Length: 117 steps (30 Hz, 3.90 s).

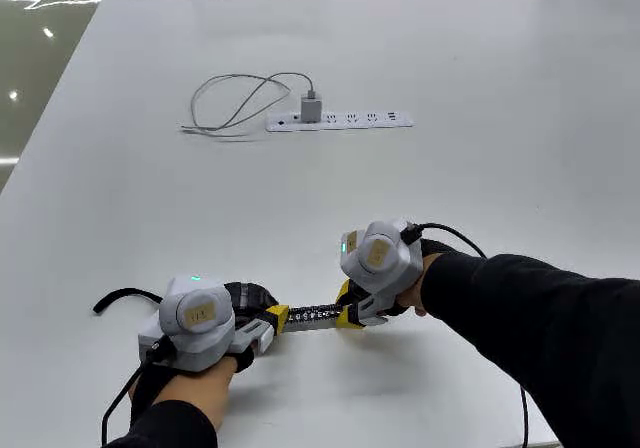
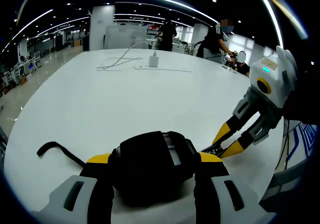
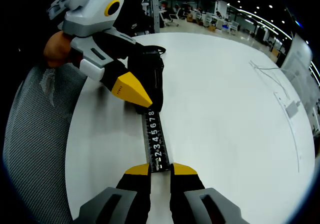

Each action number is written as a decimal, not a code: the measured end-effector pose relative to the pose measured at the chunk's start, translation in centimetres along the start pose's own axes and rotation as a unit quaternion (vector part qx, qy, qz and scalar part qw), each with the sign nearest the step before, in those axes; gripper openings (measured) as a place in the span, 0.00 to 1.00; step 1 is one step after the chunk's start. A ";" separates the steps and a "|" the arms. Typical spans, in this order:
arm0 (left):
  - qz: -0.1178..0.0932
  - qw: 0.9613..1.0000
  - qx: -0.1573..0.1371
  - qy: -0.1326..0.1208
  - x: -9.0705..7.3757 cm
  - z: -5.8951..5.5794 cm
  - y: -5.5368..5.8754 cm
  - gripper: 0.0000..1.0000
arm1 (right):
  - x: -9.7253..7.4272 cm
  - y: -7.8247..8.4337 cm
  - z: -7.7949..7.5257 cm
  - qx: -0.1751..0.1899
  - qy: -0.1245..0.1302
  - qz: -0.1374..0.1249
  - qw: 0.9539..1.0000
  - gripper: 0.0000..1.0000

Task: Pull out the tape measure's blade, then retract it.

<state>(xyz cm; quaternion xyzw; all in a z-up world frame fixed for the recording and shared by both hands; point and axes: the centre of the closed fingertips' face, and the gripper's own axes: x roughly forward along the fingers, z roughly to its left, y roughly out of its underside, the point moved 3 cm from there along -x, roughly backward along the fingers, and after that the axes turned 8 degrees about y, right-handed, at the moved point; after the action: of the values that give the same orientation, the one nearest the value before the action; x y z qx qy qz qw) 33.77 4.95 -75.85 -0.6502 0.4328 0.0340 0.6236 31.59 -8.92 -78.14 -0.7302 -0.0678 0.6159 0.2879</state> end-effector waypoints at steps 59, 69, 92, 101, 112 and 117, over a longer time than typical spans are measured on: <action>0.008 1.000 -0.004 0.002 0.0 -0.1 0.1 0.61 | 1.6 -2.9 0.6 0.015 -0.013 -0.025 0.999 0.10; 0.007 1.000 -0.006 0.001 -0.1 -0.1 0.1 0.61 | 1.9 -3.5 0.7 0.014 -0.010 -0.032 0.999 0.10; 0.008 1.000 -0.009 0.006 -0.1 0.0 0.1 0.61 | 2.7 -4.5 1.0 0.011 -0.012 -0.039 0.999 0.10; 0.010 1.000 -0.012 0.006 -0.1 0.0 0.1 0.61 | 3.0 -5.0 1.1 0.016 -0.015 -0.041 0.999 0.10; 0.008 1.000 -0.013 0.006 -0.1 0.0 0.1 0.61 | 3.2 -5.4 1.3 0.013 -0.019 -0.047 0.999 0.10; 0.008 1.000 -0.011 0.007 -0.1 0.0 0.1 0.61 | 3.4 -5.6 1.5 0.014 -0.019 -0.050 0.998 0.10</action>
<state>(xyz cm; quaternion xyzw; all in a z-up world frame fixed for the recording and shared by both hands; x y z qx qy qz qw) 33.63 5.04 -75.90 -0.6539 0.4419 0.0396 0.6129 32.40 -2.30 -78.34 -0.7101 -0.1006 0.6152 0.3273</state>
